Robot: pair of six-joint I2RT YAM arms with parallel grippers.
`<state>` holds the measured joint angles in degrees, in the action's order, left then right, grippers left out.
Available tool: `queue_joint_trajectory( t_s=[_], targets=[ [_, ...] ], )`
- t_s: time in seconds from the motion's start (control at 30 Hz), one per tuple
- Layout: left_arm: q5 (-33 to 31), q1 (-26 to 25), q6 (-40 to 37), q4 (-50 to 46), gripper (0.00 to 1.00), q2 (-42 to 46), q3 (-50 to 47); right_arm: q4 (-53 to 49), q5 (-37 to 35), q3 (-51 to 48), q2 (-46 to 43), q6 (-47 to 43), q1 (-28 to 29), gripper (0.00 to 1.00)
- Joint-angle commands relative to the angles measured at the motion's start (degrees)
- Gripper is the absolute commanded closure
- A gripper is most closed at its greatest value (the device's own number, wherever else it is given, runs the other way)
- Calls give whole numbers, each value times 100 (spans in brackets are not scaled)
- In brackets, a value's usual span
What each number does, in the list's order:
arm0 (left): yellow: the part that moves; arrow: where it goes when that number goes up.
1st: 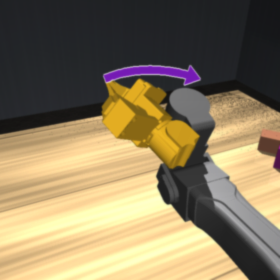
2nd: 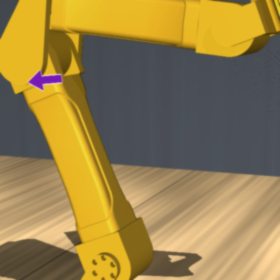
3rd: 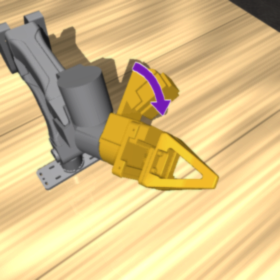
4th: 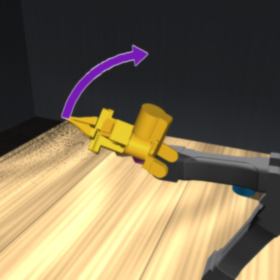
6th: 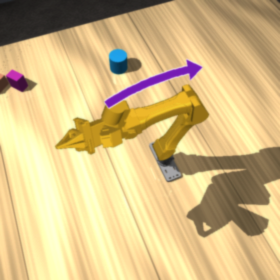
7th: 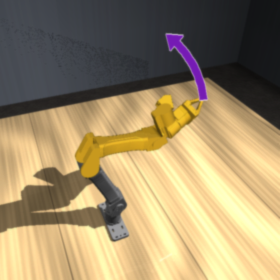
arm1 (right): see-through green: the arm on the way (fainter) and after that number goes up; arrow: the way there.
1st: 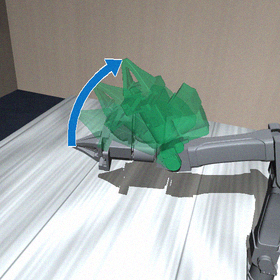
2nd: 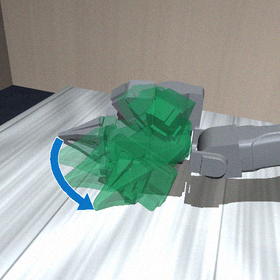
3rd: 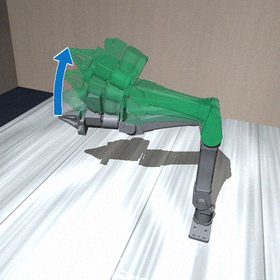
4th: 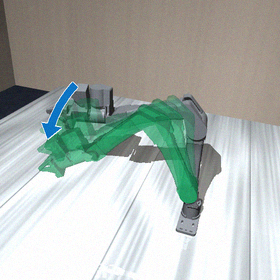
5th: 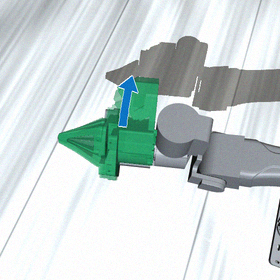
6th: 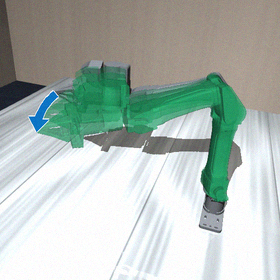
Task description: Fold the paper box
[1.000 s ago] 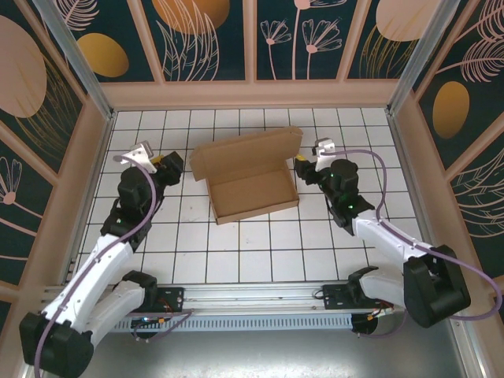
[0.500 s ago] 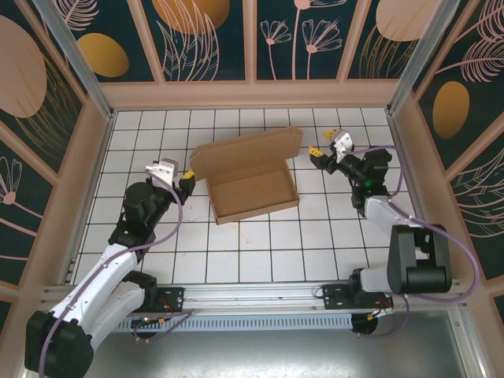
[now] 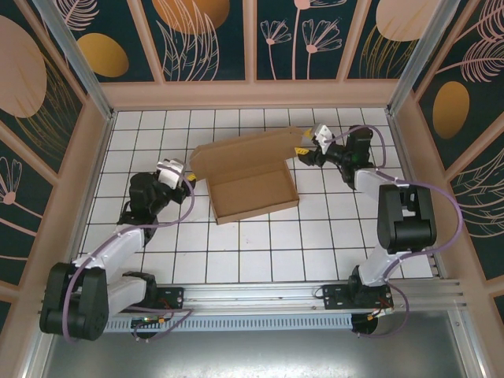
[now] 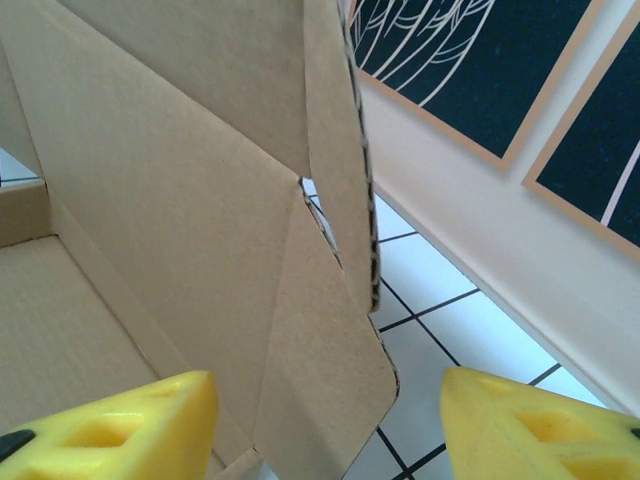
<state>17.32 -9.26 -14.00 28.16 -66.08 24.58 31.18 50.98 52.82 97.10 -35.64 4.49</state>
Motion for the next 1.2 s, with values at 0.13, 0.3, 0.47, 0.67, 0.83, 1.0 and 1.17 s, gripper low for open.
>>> queue_joint_trajectory(
  t_s=[0.13,0.3,0.47,0.67,0.83,1.0,1.17],
  targets=[
    [879,70,-628,351,44,-562,678,-540,271,522,402,-392,-1,46],
    [1099,69,-794,82,51,-880,995,-699,413,673,543,-436,13,51],
    [1086,67,-878,64,65,-1013,996,-1190,534,982,638,-612,62,65],
    [954,66,-995,-143,79,-1127,1199,-1798,552,1244,641,-951,132,73],
    [1073,64,-1077,-366,93,-1255,1447,-2069,498,1280,588,-1093,194,87],
    [1145,64,-912,-337,100,-1324,1575,-1822,186,1088,377,-723,347,100],
    [789,65,121,476,100,-1254,1363,-665,-838,533,-14,660,701,100]
  ],
)
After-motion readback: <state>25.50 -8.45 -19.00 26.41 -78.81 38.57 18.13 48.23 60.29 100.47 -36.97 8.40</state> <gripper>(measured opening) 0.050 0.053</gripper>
